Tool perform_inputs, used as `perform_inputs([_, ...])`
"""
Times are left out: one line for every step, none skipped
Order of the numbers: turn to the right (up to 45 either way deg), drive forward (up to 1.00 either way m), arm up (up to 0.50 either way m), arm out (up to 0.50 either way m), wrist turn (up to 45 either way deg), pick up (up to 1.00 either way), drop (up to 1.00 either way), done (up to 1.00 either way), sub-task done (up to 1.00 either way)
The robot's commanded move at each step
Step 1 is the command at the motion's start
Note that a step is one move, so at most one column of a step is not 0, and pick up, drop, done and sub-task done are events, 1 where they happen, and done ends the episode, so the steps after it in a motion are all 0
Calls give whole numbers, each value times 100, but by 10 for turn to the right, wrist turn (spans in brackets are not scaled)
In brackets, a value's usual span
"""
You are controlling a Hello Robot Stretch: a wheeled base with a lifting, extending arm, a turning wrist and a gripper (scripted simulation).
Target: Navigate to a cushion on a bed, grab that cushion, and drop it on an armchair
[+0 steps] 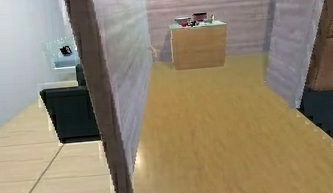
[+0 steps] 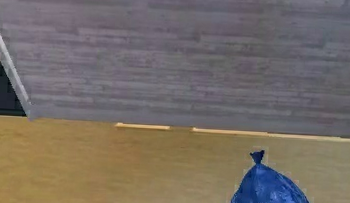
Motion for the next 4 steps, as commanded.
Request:
perform_inputs([0, 20, 0, 0, 0, 0, 0, 0, 0])
perform_inputs([-270, 0, 0, 0, 0, 0, 0, 0, 0])
perform_inputs([0, 40, 0, 0, 0, 0, 0, 0, 0])
perform_inputs([-270, 0, 0, 0, 0, 0, 0, 0, 0])
